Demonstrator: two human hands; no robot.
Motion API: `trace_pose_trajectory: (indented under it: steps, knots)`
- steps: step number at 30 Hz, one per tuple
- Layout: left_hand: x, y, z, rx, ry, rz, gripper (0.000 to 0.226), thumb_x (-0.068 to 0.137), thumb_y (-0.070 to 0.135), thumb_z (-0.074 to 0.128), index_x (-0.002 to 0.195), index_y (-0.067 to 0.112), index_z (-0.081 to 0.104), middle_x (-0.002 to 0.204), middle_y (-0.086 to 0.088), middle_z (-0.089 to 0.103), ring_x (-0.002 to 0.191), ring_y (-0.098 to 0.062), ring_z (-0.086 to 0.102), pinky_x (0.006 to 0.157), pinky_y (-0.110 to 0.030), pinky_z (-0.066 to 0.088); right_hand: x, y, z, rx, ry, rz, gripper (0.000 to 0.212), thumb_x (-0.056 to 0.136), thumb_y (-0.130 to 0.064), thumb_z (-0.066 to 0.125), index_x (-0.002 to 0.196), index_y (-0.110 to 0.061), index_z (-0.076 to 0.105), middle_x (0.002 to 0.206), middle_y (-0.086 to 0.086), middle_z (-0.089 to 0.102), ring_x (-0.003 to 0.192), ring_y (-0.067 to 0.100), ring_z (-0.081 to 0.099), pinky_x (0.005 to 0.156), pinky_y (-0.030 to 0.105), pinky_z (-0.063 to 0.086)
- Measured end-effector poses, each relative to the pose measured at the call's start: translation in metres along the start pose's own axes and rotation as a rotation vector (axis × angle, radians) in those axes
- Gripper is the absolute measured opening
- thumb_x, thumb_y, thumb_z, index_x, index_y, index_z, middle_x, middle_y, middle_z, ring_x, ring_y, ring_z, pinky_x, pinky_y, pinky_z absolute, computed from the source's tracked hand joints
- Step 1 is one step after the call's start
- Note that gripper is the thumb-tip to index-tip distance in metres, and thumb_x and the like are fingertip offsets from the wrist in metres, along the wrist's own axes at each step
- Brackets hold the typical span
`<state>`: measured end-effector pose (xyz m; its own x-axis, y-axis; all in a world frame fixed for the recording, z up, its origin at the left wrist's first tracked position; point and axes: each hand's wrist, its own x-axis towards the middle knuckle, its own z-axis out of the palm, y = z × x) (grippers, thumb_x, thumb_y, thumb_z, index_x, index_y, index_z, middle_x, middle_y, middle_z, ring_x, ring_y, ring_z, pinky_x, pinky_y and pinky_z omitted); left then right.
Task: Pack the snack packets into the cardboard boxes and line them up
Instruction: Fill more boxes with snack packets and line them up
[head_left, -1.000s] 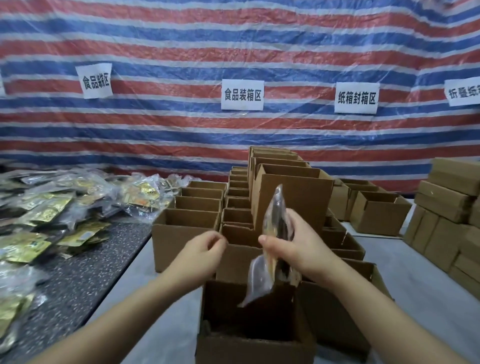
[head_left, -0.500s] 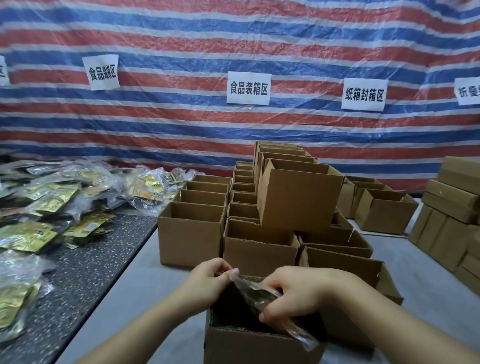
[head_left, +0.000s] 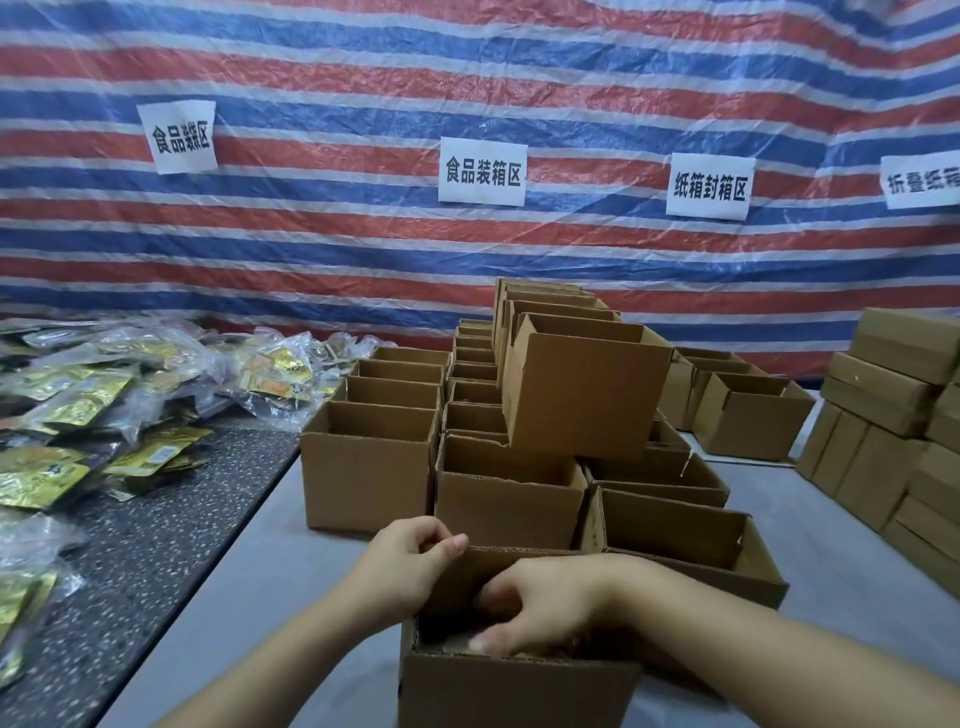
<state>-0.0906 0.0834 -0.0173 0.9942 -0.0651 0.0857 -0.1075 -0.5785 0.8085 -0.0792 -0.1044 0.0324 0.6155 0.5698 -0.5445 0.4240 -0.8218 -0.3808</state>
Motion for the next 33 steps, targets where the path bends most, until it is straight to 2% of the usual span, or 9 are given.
trace_pose_trajectory:
  steps: [5,9,14,17,21,26,28,30,33]
  knots:
    - [0.000,-0.001,0.004,-0.030,-0.005,-0.011,0.027,0.096,0.045,0.056,0.085,0.023,0.064,0.086,0.003,0.065,0.085,-0.011,0.062,0.072,-0.028,0.055,-0.012,0.001,-0.001,-0.136,0.047,-0.045,0.024,0.097,-0.036,0.064,0.116,-0.022,0.068,0.109,-0.004,0.066,0.099,0.014,0.063,0.091,0.036,0.057]
    - [0.003,-0.001,0.007,-0.011,-0.014,-0.005,0.029,0.097,0.046,0.054,0.087,0.022,0.065,0.089,0.002,0.065,0.088,-0.012,0.062,0.080,-0.033,0.056,0.014,-0.002,0.007,-0.116,-0.199,0.152,0.026,0.102,-0.023,0.056,0.124,-0.012,0.064,0.097,0.000,0.059,0.091,0.019,0.058,0.083,0.034,0.052]
    - [0.006,0.000,0.008,0.004,0.016,-0.025,0.027,0.097,0.045,0.054,0.086,0.022,0.065,0.087,0.003,0.065,0.086,-0.011,0.062,0.077,-0.028,0.054,0.029,-0.006,0.015,-0.149,-0.144,0.139,0.028,0.101,-0.015,0.056,0.126,-0.003,0.061,0.083,-0.001,0.054,0.073,0.013,0.052,0.060,0.025,0.039]
    - [0.006,0.002,0.006,-0.002,0.008,-0.038,0.026,0.096,0.045,0.054,0.086,0.024,0.065,0.086,0.004,0.065,0.085,-0.010,0.062,0.076,-0.026,0.054,0.026,-0.004,0.004,-0.118,-0.177,0.111,0.028,0.101,-0.015,0.056,0.126,-0.003,0.062,0.085,-0.001,0.057,0.074,0.013,0.055,0.065,0.024,0.043]
    - [0.000,0.005,0.010,0.001,-0.006,-0.046,0.026,0.097,0.046,0.054,0.085,0.026,0.064,0.088,0.005,0.065,0.086,-0.008,0.062,0.069,-0.020,0.048,0.035,-0.006,0.011,0.019,-0.300,0.185,0.037,0.106,-0.028,0.047,0.129,-0.002,0.060,0.110,0.007,0.057,0.098,0.021,0.055,0.094,0.036,0.042]
    - [-0.001,0.014,0.007,0.001,0.002,-0.037,0.022,0.098,0.042,0.055,0.089,0.024,0.064,0.090,0.004,0.064,0.087,-0.008,0.060,0.070,-0.023,0.049,0.024,-0.013,0.011,0.228,-0.316,0.248,0.034,0.105,-0.044,0.043,0.109,-0.016,0.062,0.110,0.005,0.061,0.090,0.014,0.058,0.091,0.031,0.045]
    - [0.002,0.014,0.000,-0.020,0.003,-0.040,0.017,0.095,0.041,0.060,0.094,0.025,0.065,0.094,0.006,0.065,0.091,-0.008,0.061,0.076,-0.024,0.053,0.005,-0.015,0.001,0.185,-0.139,0.214,0.040,0.102,-0.055,0.044,0.104,-0.022,0.066,0.098,0.000,0.067,0.085,0.011,0.062,0.085,0.030,0.050]
    - [0.001,0.014,-0.004,-0.053,0.020,-0.054,0.019,0.093,0.043,0.063,0.100,0.025,0.064,0.098,0.006,0.065,0.093,-0.007,0.061,0.079,-0.024,0.054,-0.016,-0.016,-0.002,0.062,0.232,0.109,0.031,0.101,-0.051,0.050,0.091,-0.027,0.067,0.088,-0.003,0.069,0.074,0.007,0.064,0.067,0.024,0.052]
    - [-0.006,0.014,-0.006,-0.120,0.034,-0.134,0.033,0.095,0.049,0.056,0.113,0.022,0.060,0.106,0.008,0.062,0.097,-0.005,0.058,0.074,-0.020,0.051,-0.048,-0.004,0.003,-0.085,0.762,0.001,0.009,0.098,-0.043,0.056,0.094,-0.038,0.061,0.096,-0.013,0.061,0.086,0.002,0.060,0.071,0.020,0.052]
